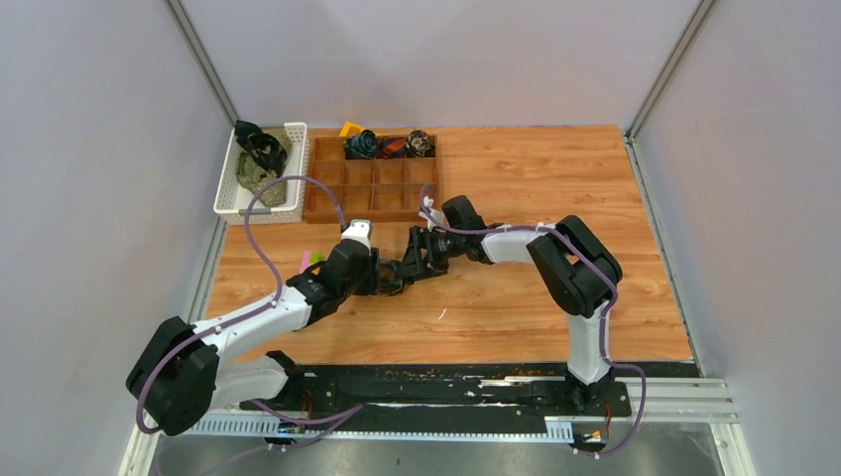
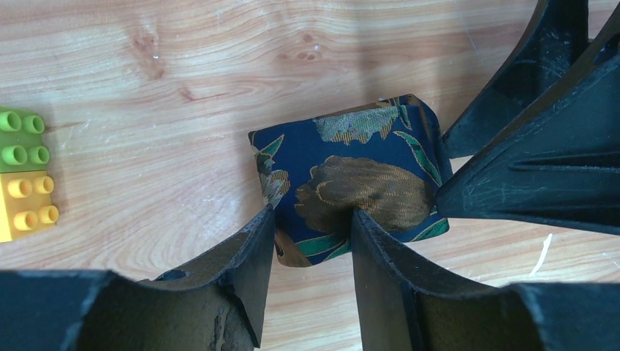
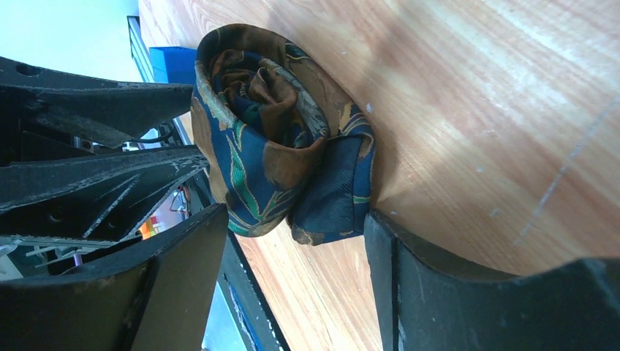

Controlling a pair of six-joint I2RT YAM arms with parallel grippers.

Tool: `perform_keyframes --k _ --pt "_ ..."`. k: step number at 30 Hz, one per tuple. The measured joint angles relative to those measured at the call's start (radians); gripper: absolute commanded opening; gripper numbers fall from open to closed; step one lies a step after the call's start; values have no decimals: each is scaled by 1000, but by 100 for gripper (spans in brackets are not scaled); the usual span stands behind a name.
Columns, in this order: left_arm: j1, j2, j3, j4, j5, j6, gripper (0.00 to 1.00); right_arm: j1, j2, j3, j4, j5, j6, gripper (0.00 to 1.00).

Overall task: Roll the ties
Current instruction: Roll the tie at the center of the board.

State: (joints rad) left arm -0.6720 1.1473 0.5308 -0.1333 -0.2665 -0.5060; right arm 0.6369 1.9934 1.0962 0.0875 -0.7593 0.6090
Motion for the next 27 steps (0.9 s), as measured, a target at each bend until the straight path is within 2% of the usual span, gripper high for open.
perform_keyframes --k 13,22,27 --pt "0 26 -7 37 11 0 49 16 19 29 -16 6 25 56" --pt "1 35 -7 52 18 0 48 26 32 71 -25 10 30 55" --pt "1 38 -7 55 19 1 48 37 49 91 -37 16 30 45"
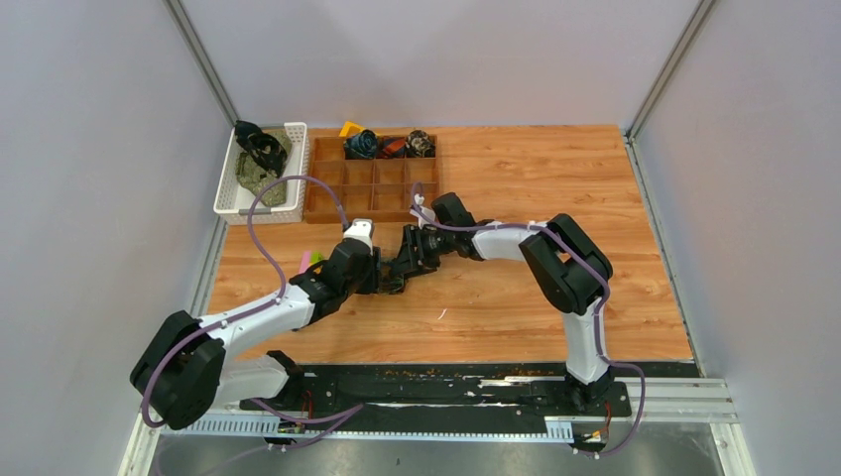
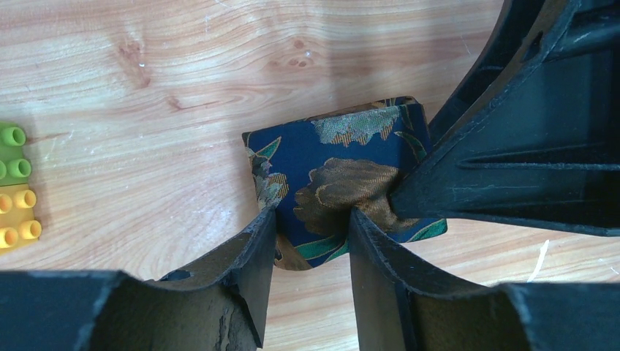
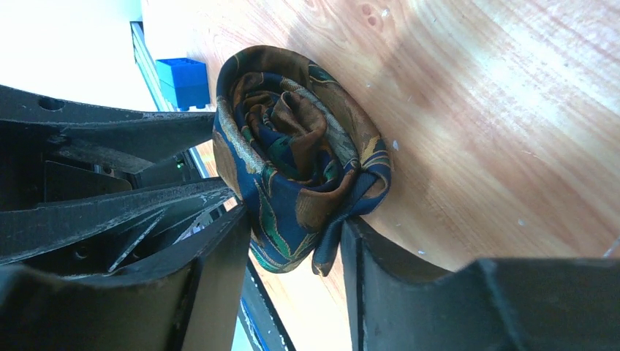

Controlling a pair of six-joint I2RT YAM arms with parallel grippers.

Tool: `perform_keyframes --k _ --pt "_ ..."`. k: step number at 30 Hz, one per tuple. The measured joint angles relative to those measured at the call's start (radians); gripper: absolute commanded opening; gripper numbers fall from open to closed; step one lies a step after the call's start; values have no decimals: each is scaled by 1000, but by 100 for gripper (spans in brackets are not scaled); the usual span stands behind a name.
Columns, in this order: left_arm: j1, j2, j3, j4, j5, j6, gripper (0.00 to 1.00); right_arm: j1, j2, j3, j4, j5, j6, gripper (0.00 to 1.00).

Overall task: Roll the ties
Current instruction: Roll the tie at the center of the board, then pick up the tie at the center of the board.

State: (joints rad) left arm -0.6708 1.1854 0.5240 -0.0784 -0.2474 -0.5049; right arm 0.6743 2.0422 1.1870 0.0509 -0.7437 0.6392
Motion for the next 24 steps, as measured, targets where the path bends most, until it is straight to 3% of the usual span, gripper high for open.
perform_keyframes --k 9,18,22,24 --pt "0 0 0 -2 5 2 52 5 0 12 -28 12 -5 26" --pt "2 -111 10 -138 34 -9 75 8 0 12 -35 19 -9 0" --pt "2 -190 51 -236 31 -13 84 8 0 12 -41 21 -9 0" --pt "2 -226 85 -299 25 -16 93 8 -2 12 -49 21 -10 0"
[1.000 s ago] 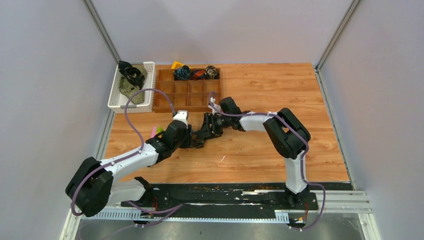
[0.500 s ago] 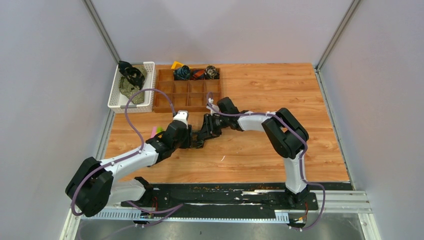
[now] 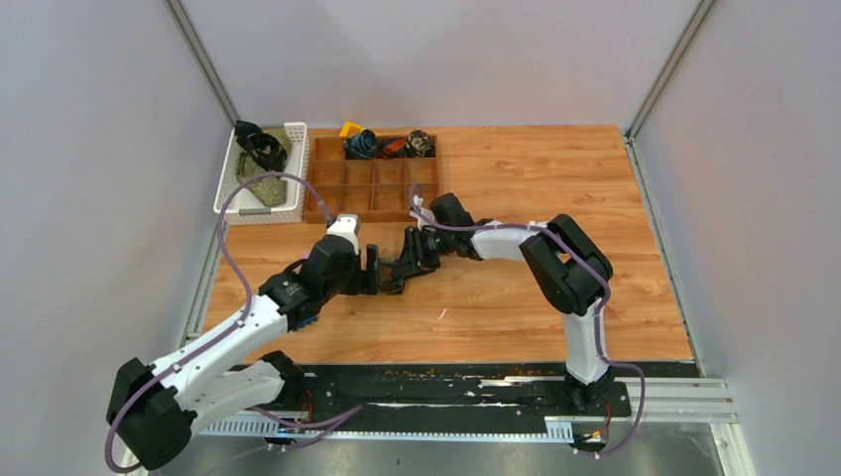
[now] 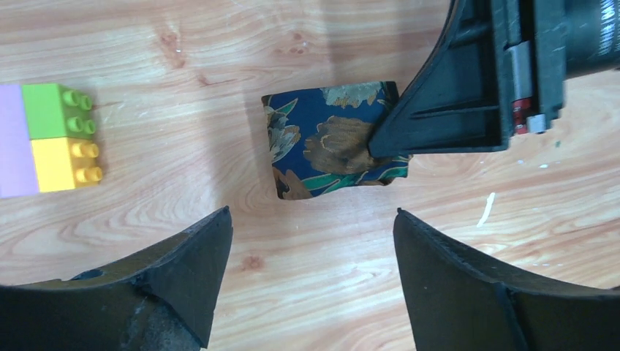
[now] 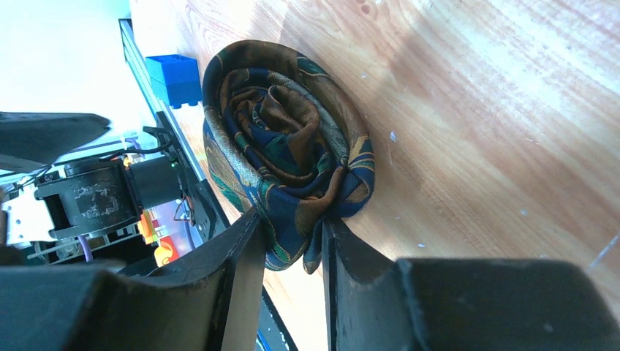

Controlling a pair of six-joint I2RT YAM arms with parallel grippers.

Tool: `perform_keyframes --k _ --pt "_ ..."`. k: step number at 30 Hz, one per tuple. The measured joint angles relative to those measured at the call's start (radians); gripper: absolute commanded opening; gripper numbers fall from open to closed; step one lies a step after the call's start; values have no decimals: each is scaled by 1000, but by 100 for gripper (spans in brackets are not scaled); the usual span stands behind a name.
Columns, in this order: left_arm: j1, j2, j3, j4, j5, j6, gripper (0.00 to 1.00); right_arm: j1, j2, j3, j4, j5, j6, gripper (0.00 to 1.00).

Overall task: Roll the ties
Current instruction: Pick up the tie at the center of the board, then place the tie in the storage box.

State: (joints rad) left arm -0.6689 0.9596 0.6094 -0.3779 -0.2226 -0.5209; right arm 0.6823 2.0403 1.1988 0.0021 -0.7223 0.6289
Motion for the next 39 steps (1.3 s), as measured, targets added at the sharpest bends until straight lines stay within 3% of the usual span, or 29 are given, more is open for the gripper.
perform_keyframes --k 2,17,27,39 --pt "0 -32 38 -63 -8 -5 99 1 -4 0 -12 6 -3 0" --pt "0 -351 265 -456 -132 8 100 -10 -117 118 -230 84 -68 0" --pt "0 -638 154 -459 -246 23 100 -68 -93 513 -404 183 -137 0" --pt "0 -675 114 -457 -259 21 100 -162 118 902 -566 444 -270 0"
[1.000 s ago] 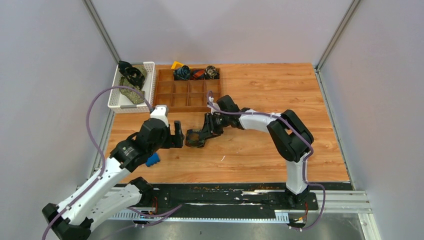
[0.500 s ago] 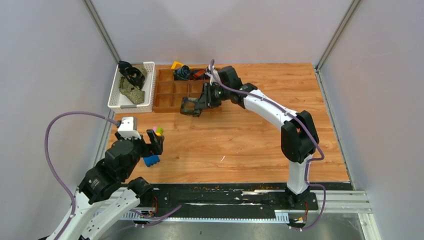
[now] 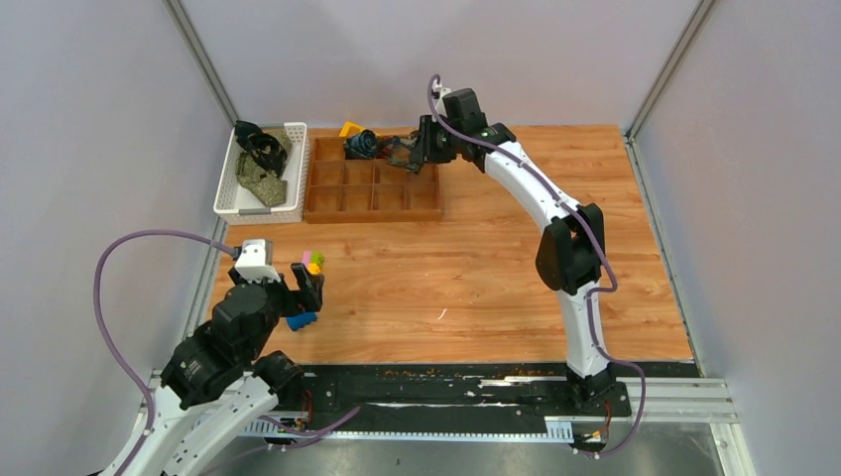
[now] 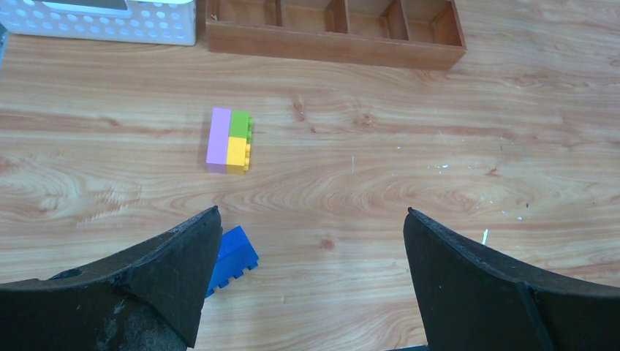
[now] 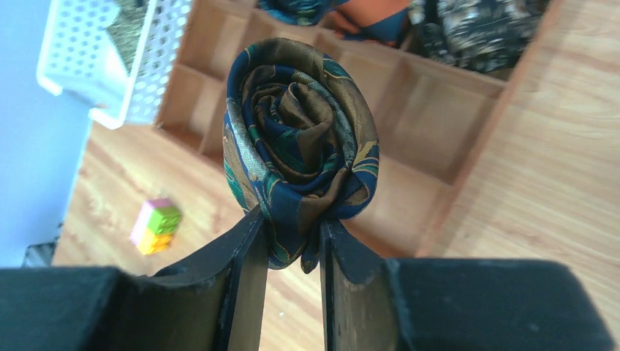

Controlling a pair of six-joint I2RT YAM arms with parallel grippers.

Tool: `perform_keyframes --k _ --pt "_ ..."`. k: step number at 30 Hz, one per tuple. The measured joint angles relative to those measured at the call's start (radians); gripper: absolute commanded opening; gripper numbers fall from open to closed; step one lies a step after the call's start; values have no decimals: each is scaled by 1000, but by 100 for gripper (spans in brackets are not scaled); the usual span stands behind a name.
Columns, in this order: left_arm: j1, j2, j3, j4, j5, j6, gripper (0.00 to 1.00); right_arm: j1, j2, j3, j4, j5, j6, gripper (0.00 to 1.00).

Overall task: Roll the ties
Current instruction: Place the tie in the storage box.

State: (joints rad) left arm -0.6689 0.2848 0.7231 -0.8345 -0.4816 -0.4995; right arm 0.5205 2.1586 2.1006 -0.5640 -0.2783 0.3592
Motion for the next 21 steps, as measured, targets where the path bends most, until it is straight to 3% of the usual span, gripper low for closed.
perform_keyframes --k 7,21 --pt "0 -5 -12 3 1 0 100 -45 148 174 -92 100 -68 0" --pt "0 -15 -25 10 2 2 100 -77 338 288 -138 132 -171 0"
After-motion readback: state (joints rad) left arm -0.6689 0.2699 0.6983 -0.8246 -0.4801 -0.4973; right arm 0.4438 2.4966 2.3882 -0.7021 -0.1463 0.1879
